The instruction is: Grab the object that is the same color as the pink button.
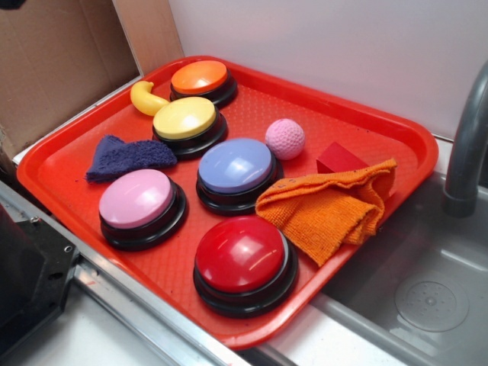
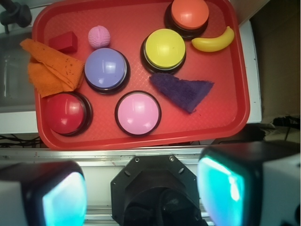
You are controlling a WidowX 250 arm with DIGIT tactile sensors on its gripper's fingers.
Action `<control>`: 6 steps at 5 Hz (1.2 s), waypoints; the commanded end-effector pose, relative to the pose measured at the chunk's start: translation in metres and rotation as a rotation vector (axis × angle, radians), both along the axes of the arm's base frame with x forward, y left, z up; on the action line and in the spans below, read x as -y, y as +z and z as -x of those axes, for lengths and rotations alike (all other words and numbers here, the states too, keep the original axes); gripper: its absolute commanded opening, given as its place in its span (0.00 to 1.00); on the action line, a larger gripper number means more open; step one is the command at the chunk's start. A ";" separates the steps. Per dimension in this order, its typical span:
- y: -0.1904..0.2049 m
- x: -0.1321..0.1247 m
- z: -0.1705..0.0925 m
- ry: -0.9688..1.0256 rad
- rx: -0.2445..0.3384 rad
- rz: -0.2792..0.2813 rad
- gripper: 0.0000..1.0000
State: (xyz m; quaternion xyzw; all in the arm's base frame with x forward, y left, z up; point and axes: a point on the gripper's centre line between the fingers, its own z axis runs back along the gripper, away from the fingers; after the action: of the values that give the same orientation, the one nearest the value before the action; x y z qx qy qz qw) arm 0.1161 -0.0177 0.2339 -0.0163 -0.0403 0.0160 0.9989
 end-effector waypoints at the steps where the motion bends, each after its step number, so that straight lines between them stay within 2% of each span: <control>1: 0.000 0.000 0.000 0.000 0.000 0.000 1.00; 2: -0.010 0.008 -0.023 0.023 0.030 0.006 1.00; 4: -0.055 0.015 -0.099 0.188 0.114 -0.050 1.00; 5: -0.079 0.018 -0.137 0.263 0.122 -0.095 1.00; 6: -0.100 0.028 -0.162 0.326 0.147 -0.072 1.00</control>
State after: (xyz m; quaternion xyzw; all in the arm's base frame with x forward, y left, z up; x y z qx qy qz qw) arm 0.2691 -0.0477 0.1158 0.0367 -0.0870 0.1756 0.9799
